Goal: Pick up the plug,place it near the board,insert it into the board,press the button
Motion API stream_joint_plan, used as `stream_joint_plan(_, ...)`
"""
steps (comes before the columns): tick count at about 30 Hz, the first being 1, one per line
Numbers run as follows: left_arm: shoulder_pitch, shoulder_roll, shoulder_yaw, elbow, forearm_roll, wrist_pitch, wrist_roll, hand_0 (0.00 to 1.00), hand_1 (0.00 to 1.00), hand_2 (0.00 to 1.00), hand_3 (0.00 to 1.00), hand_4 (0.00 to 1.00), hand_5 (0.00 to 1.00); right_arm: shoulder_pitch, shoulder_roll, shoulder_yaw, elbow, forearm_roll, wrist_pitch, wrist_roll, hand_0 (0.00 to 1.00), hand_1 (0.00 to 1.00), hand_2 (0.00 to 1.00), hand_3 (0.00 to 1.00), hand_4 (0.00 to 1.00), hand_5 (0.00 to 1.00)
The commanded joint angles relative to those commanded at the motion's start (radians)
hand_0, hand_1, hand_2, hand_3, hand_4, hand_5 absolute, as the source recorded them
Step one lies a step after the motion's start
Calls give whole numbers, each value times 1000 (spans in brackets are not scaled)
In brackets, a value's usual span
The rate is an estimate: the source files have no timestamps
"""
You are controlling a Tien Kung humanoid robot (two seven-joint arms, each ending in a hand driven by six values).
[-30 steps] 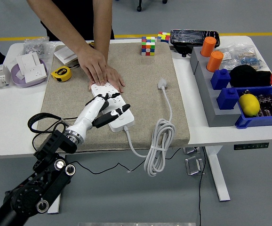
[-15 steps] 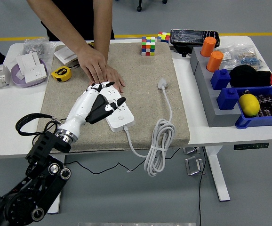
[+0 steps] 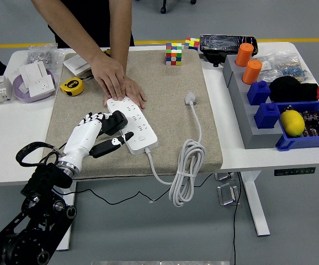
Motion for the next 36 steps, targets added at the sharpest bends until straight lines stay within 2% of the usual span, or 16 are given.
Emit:
stream_joint_plan(8,-9,0,10,25,0,-11,2,998,998,998,925,998,998,-2,1,0,0,2,0,0,859,859,829,830,998,998)
stream_joint_plan(20,-57,0,40,67,0,-21,-1,998,998,998,922,998,998,4,1,4,0,2,0,1,859,859,829,830,998,998)
stream_joint_plan(36,-87,0,72,86,0,-28,2,998,998,998,925,998,998,9,-1,3,2,0,1,1,859,859,829,830,998,998)
